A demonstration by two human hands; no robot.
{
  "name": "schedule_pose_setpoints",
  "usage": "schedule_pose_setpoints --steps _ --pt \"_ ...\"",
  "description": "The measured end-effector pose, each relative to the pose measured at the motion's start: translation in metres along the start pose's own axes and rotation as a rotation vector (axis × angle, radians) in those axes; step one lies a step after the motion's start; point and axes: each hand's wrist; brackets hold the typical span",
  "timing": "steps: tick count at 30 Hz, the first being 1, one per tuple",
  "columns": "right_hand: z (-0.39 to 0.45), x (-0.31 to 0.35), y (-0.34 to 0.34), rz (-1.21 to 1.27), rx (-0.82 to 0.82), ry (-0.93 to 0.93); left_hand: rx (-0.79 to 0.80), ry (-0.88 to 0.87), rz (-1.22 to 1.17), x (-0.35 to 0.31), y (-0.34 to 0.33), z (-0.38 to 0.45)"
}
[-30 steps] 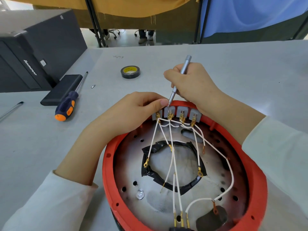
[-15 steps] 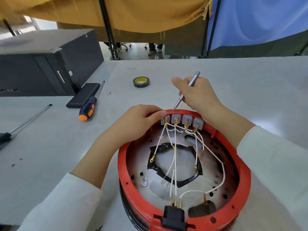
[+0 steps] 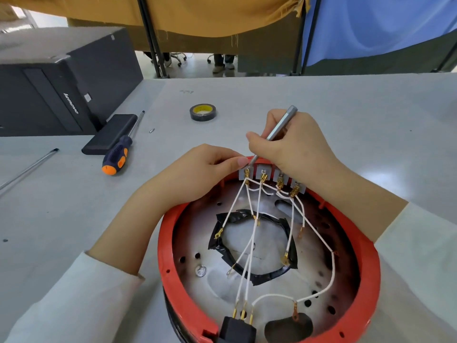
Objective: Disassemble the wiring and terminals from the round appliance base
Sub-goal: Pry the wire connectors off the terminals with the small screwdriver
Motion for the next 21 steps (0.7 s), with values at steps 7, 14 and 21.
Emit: schedule_pose_setpoints --steps 7,14,21 --pt "0.0006 -0.0039 0.0001 -0.04 -0.032 0.027 0.02 -0.013 -0.006 0.0037 0.0007 0.0003" --pt "0.0004 -0.0033 0.0006 -0.042 -0.013 0.062 0.037 -0.016 0.0 0.0039 0.0013 0.0006" --pt "-0.0015 -0.0001 0.0001 -0.074 -0.001 0.082 0.027 -0.013 0.001 0.0043 0.0011 0.0008"
Point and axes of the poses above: each hand's wrist, its own z-axis towards the middle knuckle, its own y-axis out of the back of the hand, x = y × z, and after that the axes turned 6 degrees about y, right-handed
